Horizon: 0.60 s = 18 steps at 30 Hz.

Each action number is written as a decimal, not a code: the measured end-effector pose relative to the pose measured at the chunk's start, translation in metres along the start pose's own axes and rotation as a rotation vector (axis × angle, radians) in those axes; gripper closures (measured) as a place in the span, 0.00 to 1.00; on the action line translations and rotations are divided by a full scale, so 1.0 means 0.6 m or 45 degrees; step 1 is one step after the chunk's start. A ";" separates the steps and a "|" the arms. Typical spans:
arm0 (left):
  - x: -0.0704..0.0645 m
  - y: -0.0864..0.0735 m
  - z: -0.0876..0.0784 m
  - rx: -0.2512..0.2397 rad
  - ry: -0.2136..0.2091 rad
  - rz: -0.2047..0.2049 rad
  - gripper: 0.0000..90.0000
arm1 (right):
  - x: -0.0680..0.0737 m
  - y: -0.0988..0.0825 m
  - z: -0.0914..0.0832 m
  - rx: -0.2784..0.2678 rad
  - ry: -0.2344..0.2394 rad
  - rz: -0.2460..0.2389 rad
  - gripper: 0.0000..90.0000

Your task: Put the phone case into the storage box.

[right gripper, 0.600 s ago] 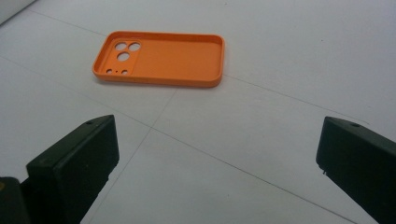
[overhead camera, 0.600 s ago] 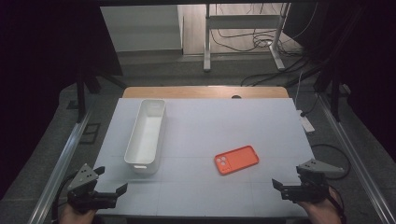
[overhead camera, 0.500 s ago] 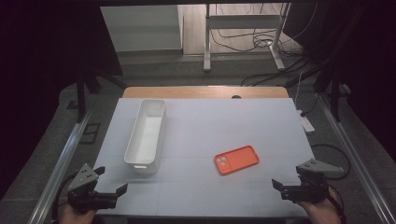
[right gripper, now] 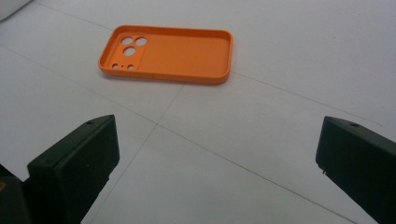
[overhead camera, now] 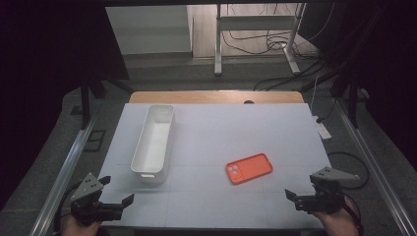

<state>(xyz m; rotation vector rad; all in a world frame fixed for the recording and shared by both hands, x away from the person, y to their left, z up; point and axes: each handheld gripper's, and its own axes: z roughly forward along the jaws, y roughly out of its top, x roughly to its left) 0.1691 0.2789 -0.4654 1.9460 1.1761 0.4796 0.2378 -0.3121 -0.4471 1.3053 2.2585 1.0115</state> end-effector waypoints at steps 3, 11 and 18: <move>0.001 0.000 0.000 0.000 -0.006 -0.003 0.00 | 0.000 0.001 0.001 0.014 0.005 -0.005 0.00; 0.001 0.000 0.000 0.000 -0.011 -0.001 0.00 | 0.002 0.004 0.007 0.052 0.006 -0.012 0.00; 0.001 0.000 0.000 0.003 -0.015 -0.003 0.00 | 0.001 0.014 0.014 0.045 0.016 -0.017 0.00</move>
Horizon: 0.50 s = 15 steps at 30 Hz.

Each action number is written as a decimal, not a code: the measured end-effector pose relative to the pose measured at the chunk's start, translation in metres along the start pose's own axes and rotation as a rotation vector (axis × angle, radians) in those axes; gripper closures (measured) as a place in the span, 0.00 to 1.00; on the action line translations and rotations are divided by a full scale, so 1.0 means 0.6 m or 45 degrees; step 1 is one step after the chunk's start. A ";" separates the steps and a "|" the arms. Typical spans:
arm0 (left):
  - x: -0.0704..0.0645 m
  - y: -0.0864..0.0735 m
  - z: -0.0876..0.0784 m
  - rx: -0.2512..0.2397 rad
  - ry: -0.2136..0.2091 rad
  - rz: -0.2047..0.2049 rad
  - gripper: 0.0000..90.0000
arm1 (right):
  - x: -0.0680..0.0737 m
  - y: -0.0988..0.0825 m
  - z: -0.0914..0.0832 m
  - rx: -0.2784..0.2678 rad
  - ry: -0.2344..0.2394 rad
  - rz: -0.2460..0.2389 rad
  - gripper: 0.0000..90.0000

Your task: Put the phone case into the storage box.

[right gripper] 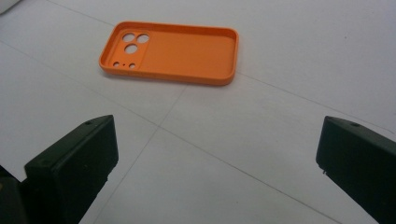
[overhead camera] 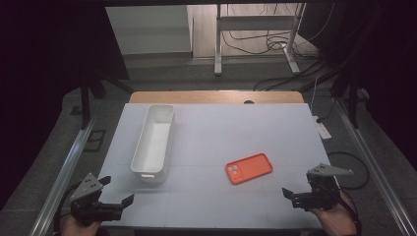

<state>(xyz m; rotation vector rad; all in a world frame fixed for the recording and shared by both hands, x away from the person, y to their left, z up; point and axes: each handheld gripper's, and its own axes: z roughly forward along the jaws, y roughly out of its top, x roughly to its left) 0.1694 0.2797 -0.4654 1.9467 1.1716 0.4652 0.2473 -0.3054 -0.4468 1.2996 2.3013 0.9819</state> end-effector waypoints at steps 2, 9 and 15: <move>0.000 0.000 0.000 0.001 -0.001 0.002 0.00 | 0.001 0.003 0.002 -0.002 -0.001 0.000 0.00; -0.001 0.000 0.001 0.007 -0.001 0.008 0.00 | 0.000 0.008 0.008 0.008 -0.004 -0.011 0.00; -0.002 0.000 0.001 0.011 -0.001 0.013 0.00 | 0.001 0.015 0.013 0.018 -0.002 -0.019 0.00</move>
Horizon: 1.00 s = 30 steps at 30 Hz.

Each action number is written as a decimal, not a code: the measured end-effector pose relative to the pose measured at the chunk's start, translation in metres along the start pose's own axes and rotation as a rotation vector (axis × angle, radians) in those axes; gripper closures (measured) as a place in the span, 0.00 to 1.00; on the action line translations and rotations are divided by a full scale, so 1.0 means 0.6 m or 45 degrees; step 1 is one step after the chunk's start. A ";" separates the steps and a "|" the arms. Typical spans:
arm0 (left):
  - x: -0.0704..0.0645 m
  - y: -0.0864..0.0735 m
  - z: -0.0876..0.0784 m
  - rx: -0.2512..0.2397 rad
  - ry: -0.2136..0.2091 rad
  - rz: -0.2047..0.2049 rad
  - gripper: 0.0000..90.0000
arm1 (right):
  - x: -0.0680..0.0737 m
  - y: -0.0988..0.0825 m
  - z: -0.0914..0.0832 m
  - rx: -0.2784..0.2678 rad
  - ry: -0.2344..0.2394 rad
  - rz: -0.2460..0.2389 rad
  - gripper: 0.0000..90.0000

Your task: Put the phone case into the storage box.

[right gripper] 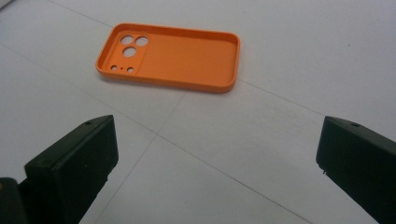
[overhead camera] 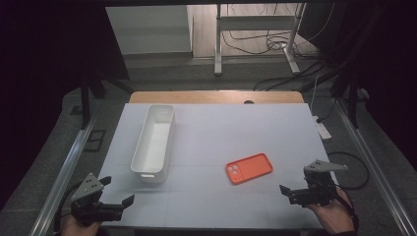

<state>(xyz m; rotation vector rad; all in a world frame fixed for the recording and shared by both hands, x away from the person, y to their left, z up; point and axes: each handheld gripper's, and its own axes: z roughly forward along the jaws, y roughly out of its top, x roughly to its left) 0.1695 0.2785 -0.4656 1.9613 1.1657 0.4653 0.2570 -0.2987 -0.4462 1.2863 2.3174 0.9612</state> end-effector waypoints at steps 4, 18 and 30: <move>0.000 0.000 0.000 0.002 0.000 0.001 0.00 | -0.001 0.006 0.005 0.011 0.013 0.003 0.00; -0.001 0.000 0.001 0.005 -0.001 0.002 0.00 | 0.000 0.030 0.028 0.024 0.028 -0.019 0.00; -0.001 0.001 0.002 0.011 -0.001 0.005 0.00 | -0.003 0.049 0.048 0.031 0.028 -0.028 0.00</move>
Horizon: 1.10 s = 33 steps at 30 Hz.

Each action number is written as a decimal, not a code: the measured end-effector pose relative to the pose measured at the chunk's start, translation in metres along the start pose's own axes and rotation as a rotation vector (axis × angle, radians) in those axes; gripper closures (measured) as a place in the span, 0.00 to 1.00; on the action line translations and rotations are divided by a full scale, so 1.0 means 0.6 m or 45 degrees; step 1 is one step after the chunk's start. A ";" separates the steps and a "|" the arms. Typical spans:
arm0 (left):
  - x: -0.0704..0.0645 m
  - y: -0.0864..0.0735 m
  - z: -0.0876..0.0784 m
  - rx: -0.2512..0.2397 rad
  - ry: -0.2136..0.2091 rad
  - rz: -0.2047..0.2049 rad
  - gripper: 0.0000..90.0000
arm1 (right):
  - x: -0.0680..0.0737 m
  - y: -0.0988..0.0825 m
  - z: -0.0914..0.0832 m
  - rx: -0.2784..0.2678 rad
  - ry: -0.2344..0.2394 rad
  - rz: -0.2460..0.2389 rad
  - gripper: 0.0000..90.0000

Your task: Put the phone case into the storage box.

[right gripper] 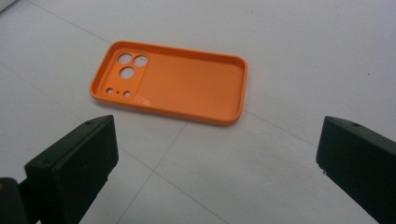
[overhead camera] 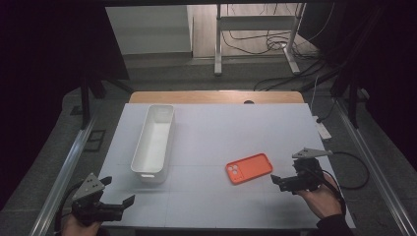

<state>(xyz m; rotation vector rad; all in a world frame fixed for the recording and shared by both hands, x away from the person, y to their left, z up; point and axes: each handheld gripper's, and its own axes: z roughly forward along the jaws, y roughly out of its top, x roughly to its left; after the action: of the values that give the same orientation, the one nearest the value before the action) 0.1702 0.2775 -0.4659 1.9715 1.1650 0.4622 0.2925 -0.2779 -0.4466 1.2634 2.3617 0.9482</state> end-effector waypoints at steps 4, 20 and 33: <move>0.000 0.000 0.000 0.002 -0.001 0.002 0.00 | -0.002 0.009 0.010 0.004 -0.002 -0.005 0.00; -0.001 0.000 0.001 0.006 0.002 0.006 0.00 | -0.007 0.033 0.038 0.019 0.003 -0.040 0.00; -0.001 0.000 0.001 0.009 0.002 0.007 0.00 | -0.007 0.048 0.061 0.034 0.021 -0.055 0.00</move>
<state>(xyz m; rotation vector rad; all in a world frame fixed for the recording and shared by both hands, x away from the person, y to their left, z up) 0.1706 0.2768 -0.4661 1.9808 1.1640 0.4627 0.3328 -0.2550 -0.4541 1.2135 2.4119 0.9203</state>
